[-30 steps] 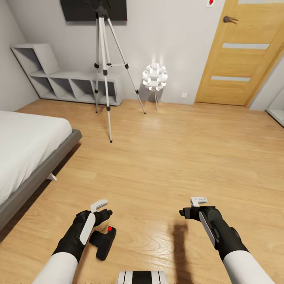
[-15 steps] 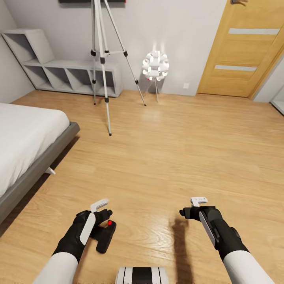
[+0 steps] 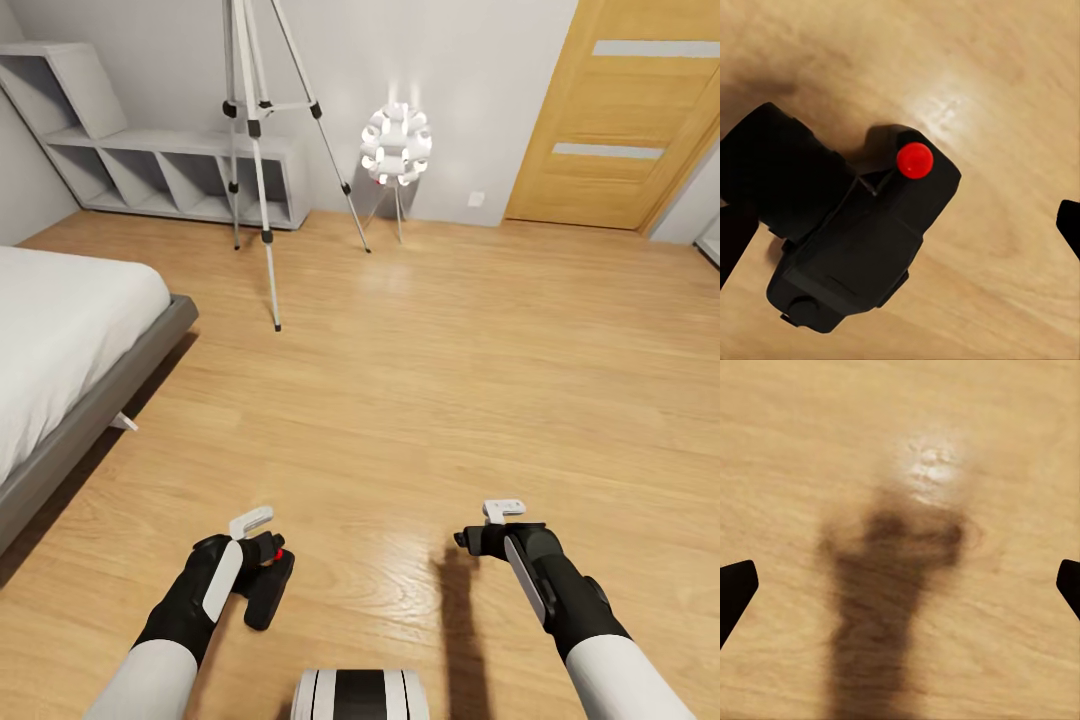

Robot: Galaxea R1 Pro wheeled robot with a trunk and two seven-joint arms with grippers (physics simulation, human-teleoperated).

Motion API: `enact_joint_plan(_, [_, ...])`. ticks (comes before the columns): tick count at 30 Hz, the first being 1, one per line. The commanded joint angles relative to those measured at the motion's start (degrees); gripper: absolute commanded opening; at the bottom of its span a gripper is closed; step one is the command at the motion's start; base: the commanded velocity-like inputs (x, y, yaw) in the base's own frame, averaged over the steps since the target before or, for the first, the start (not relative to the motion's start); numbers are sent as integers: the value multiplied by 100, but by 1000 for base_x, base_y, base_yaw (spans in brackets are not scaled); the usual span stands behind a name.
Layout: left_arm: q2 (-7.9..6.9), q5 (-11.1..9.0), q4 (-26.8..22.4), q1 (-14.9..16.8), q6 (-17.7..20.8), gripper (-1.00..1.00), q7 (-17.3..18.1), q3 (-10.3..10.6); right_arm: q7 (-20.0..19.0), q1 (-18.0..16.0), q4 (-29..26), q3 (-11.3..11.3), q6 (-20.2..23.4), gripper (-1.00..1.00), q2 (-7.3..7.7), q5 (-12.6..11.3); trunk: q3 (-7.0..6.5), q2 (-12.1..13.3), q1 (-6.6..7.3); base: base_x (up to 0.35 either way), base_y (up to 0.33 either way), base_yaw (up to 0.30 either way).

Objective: Attach the digital camera to the camera tripod in the bedroom.

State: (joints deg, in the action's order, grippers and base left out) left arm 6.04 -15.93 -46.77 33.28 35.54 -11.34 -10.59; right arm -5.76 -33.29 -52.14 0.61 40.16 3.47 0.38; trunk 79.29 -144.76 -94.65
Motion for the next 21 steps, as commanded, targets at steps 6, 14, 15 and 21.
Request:
enact_joint_plan(6, [4,-60,6,0,23,100,-50,-14,-18,-2,-7,3,35,100,-2,6,4,-2,1,0,0,0])
enact_joint_plan(14, [5,-59,9,1,25,100,-58,-14,-13,-2,-7,1,40,100,0,8,4,-2,1,0,0,0])
enact_joint_plan(15, [6,-59,9,2,26,100,-59,-14,-13,-2,-7,1,39,100,1,8,4,-2,1,0,0,0])
enact_joint_plan(21, [10,-51,12,3,31,100,-65,47,-13,-2,-7,5,28,100,1,7,4,-2,1,0,0,0])
